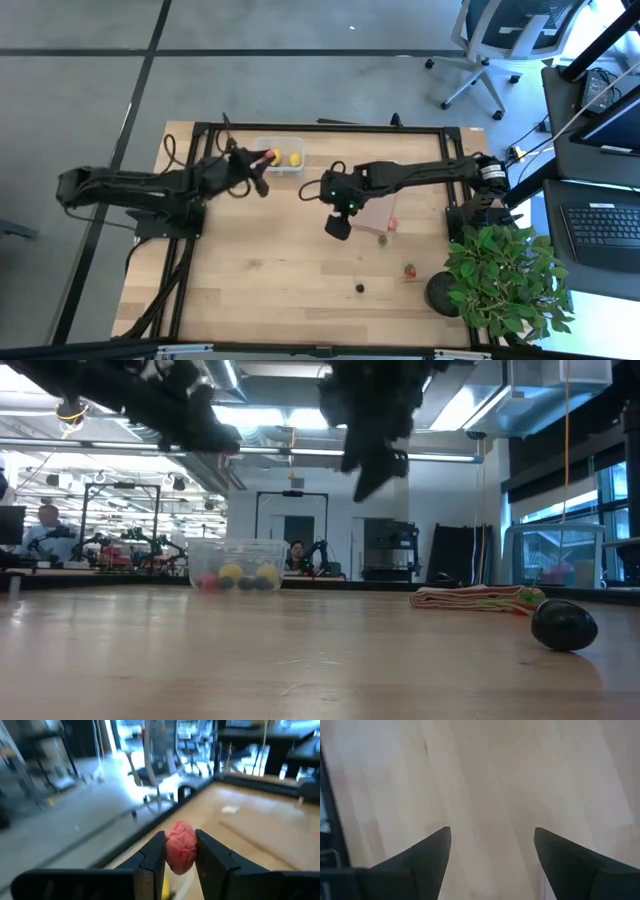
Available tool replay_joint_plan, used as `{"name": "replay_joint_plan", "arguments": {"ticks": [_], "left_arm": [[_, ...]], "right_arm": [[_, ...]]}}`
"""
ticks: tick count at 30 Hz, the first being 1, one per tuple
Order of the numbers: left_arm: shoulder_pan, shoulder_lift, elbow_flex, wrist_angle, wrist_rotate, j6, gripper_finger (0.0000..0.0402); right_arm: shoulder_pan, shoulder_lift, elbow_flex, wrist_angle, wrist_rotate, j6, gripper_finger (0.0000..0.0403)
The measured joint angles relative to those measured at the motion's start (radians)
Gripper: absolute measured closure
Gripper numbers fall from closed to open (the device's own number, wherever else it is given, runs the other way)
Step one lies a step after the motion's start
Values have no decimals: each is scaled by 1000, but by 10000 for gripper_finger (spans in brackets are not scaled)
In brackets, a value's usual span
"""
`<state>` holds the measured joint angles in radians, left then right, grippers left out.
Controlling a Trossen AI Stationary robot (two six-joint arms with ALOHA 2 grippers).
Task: Pick and placing Produce into tupperware
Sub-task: Put the peach into the transparent bin
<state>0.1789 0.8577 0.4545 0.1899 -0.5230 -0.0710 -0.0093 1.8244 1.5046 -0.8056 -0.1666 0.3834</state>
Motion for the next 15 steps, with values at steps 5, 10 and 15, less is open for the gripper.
{"name": "replay_joint_plan", "arguments": {"ticks": [5, 10, 15], "left_arm": [[143, 44, -1, -66, 175, -55, 307], [252, 124, -1, -68, 272, -83, 296], [342, 214, -1, -67, 319, -85, 293]], "right_arm": [[-1, 0, -77, 25, 17, 1, 115], [-2, -1, -117, 60, 19, 1, 115], [-2, -1, -121, 83, 19, 1, 115]]}}
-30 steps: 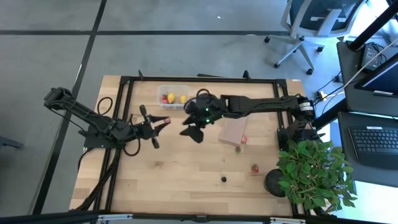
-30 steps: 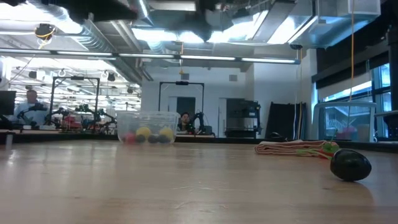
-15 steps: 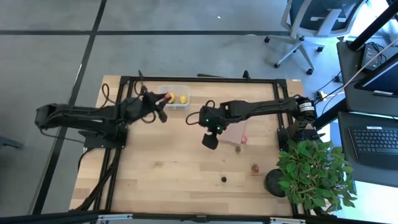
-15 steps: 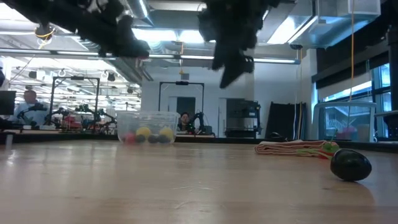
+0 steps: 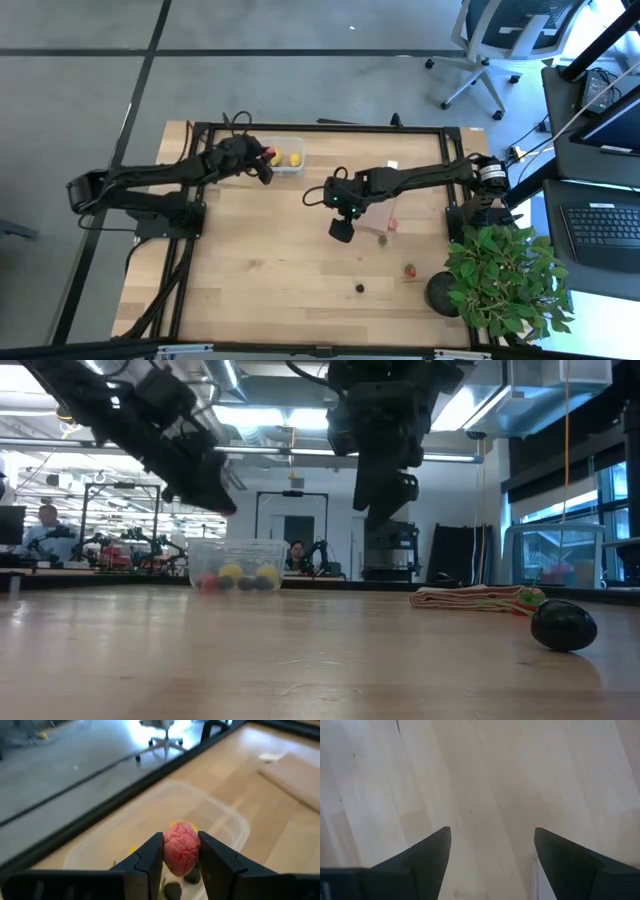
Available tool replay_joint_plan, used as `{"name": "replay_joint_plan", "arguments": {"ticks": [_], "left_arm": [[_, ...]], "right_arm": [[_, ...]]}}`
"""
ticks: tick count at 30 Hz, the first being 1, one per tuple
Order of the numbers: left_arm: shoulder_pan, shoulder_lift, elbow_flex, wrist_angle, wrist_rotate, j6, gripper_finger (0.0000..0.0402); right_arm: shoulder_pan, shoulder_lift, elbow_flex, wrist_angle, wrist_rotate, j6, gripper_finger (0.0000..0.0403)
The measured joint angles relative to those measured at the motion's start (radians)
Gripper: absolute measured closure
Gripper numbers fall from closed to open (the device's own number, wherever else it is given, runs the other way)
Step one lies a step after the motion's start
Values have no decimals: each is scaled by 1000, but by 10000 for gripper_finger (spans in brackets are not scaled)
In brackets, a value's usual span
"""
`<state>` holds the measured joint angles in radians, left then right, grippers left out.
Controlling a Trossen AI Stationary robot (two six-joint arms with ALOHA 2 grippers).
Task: Pick and placing Produce into tupperware
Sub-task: Put the peach into the transparent bin, then put the black cherry into the transparent bin
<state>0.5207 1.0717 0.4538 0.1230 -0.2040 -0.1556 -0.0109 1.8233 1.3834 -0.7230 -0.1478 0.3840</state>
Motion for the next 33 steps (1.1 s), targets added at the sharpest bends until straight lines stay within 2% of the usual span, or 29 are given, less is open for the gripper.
{"name": "replay_joint_plan", "arguments": {"ticks": [4, 9, 13, 19, 26, 29, 31, 33], "left_arm": [[39, 44, 0, 2, 56, -8, 299], [40, 47, 0, 35, 62, -103, 303], [43, 45, 0, 77, 62, -87, 295], [74, 48, 0, 76, 69, -83, 240], [109, 54, 0, 69, 72, -153, 177], [109, 28, 0, 75, 178, -183, 170], [108, 0, 0, 77, 328, -177, 169], [102, -29, 0, 75, 522, -170, 168]], "right_arm": [[0, 0, 0, 5, 0, 0, 115], [0, 0, 0, 3, 0, 5, 115], [0, 0, 0, 4, 0, 7, 115], [0, 0, 0, 5, 0, 30, 115], [0, 0, 0, 7, 0, 31, 115], [0, 0, 0, 4, -27, 34, 115], [5, 0, 0, -13, -104, 26, 115], [24, 0, 0, -52, -166, 3, 115]]}}
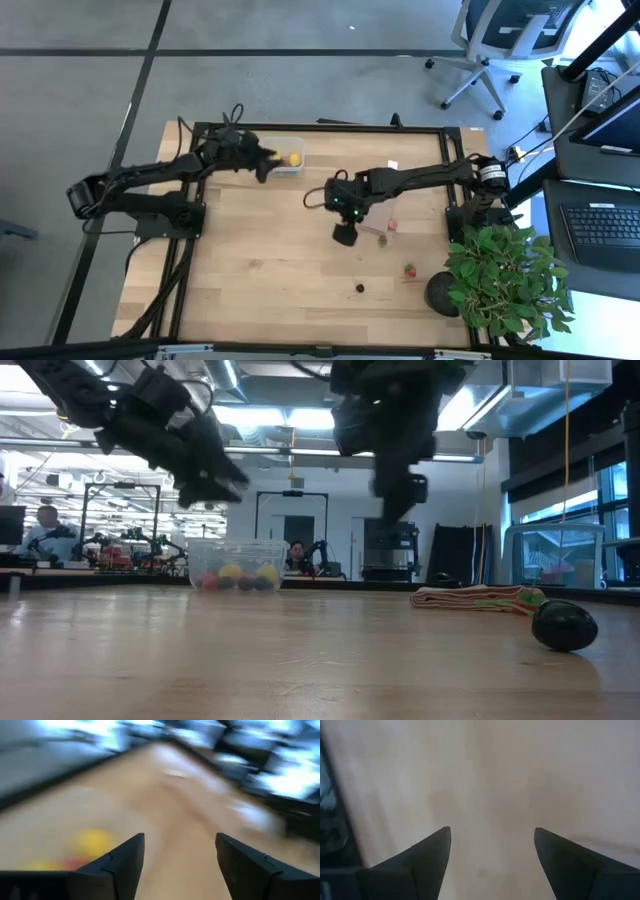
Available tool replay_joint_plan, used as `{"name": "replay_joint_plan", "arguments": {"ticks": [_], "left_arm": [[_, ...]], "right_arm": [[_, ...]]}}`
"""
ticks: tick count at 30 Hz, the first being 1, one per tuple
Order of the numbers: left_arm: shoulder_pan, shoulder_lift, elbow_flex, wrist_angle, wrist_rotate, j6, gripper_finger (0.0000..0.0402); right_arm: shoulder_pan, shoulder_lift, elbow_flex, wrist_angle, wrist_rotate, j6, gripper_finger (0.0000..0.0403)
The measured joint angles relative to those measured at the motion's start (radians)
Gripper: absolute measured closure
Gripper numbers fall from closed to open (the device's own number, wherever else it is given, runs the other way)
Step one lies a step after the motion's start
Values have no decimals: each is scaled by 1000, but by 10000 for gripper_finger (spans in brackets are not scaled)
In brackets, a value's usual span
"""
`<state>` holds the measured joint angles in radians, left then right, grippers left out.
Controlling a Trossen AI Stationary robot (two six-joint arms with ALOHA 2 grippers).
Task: Pick and placing Produce into tupperware
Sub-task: Put the black cherry into the transparent bin
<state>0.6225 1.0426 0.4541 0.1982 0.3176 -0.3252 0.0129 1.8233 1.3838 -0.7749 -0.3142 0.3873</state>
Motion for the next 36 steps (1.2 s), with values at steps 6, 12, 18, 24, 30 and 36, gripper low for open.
{"name": "replay_joint_plan", "arguments": {"ticks": [6, 12, 18, 24, 30, 36], "left_arm": [[-122, -70, 0, -9, 481, 18, 169], [-290, -86, 0, -21, 371, -39, 173], [-399, -86, 0, -106, 182, -58, 169], [-457, -86, 0, -145, 83, -58, 174], [-490, -85, 0, -148, 81, -67, 174], [-539, -85, 0, -165, 53, -67, 175]], "right_arm": [[138, 0, 0, -87, 82, -160, 115], [326, 0, 0, -46, 337, -53, 115], [432, 0, 0, 26, 362, 415, 115], [505, 46, 2, 60, 422, 441, 115], [561, 126, 1, 49, 505, 419, 115], [582, 168, 0, 49, 518, 439, 115]]}}
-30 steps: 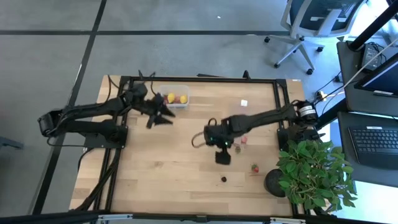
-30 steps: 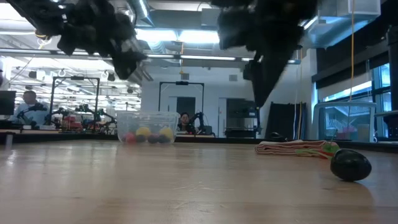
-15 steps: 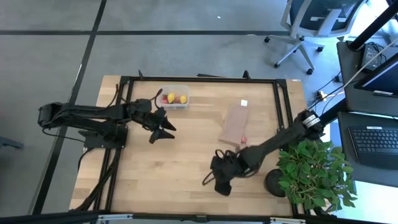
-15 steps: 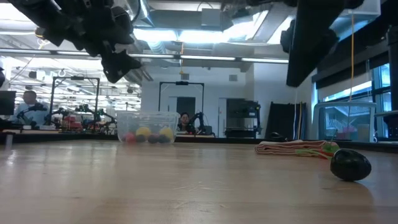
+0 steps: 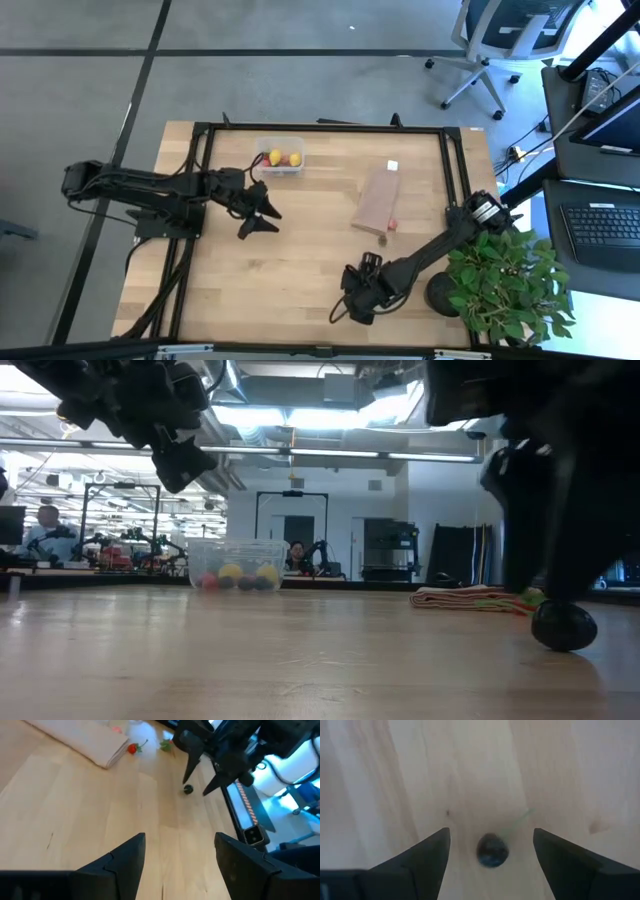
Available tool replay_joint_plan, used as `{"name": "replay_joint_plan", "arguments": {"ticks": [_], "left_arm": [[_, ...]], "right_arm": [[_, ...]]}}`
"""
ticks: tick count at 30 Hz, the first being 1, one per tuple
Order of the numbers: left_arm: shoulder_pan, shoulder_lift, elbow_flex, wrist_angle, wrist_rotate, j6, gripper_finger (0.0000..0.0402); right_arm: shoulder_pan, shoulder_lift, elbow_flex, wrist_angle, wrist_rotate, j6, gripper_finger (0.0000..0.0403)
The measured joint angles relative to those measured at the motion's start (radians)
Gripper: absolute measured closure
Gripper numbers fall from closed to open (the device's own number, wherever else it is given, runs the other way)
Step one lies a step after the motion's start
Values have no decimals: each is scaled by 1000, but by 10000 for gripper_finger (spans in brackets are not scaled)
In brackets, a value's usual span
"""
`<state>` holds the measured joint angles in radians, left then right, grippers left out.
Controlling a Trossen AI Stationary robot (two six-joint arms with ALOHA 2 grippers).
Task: Pick and placing Produce into tupperware
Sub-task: Put the black cherry into the transparent bin
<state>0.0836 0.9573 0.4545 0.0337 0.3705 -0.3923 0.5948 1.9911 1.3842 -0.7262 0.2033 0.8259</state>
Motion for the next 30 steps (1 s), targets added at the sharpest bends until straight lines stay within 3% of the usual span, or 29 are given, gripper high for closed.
{"name": "replay_joint_plan", "arguments": {"ticks": [5, 13, 22, 30], "left_arm": [[-38, 0, 0, -10, -44, 1, 175], [-82, 0, 0, -30, -103, 1, 175], [-101, 0, 0, -34, -144, 1, 175], [-101, 0, 0, -34, -149, 1, 175]], "right_arm": [[-3, 1, 0, -28, -2, 67, 115], [-1, 10, 0, -28, -77, 63, 115], [-2, 61, 0, -25, -91, 60, 117], [-3, 61, 0, -29, -90, 56, 160]]}}
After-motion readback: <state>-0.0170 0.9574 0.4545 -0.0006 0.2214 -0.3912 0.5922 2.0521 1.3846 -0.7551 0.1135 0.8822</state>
